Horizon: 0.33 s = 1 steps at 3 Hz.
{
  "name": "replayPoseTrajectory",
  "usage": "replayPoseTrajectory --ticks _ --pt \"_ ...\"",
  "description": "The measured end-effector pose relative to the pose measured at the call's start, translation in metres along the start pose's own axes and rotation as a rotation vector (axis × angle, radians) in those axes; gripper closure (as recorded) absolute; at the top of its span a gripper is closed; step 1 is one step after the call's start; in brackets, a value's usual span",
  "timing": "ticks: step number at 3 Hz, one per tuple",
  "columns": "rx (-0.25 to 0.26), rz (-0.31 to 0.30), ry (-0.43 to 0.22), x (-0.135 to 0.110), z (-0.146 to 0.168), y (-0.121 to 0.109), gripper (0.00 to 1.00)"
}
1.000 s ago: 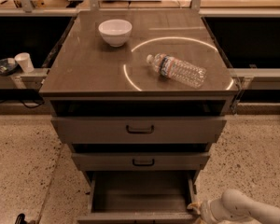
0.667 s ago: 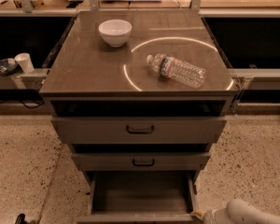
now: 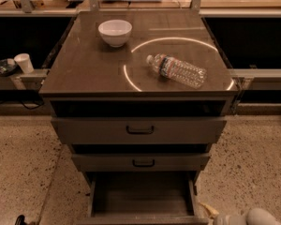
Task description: Open bottom drawer
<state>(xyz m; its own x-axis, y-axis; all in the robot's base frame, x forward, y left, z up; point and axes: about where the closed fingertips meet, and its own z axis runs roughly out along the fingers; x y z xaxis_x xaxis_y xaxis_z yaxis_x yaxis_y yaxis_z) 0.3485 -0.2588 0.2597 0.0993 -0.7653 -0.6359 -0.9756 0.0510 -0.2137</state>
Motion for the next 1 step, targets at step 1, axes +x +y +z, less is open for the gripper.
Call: replayPoseTrajectory --ticks 1 --pt "-0.012 -0.007 -0.02 -0.0041 0.0 0.0087 0.0"
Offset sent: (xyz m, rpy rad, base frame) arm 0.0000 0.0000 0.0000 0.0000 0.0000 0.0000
